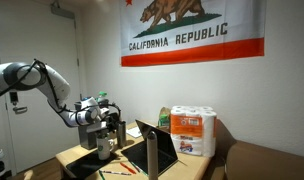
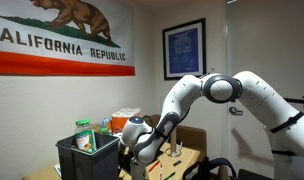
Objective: Put the pen inside the mug cup
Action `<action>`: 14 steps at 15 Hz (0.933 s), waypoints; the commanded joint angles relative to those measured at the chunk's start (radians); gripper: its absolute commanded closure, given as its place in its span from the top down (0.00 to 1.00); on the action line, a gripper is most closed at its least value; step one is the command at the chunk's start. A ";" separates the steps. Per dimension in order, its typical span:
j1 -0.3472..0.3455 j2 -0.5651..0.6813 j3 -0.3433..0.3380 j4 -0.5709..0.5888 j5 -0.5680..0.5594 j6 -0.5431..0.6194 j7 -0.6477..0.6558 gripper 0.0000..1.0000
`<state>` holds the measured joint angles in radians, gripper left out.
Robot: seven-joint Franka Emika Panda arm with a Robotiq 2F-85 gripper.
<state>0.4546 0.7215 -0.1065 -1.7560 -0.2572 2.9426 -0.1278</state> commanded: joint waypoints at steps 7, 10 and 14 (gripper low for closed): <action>-0.047 0.056 0.031 0.157 -0.050 -0.157 0.012 1.00; -0.073 0.079 0.060 0.192 -0.043 -0.185 -0.008 1.00; -0.107 0.111 0.107 0.234 -0.031 -0.249 -0.032 1.00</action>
<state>0.3810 0.8017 -0.0410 -1.5806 -0.2734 2.7594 -0.1362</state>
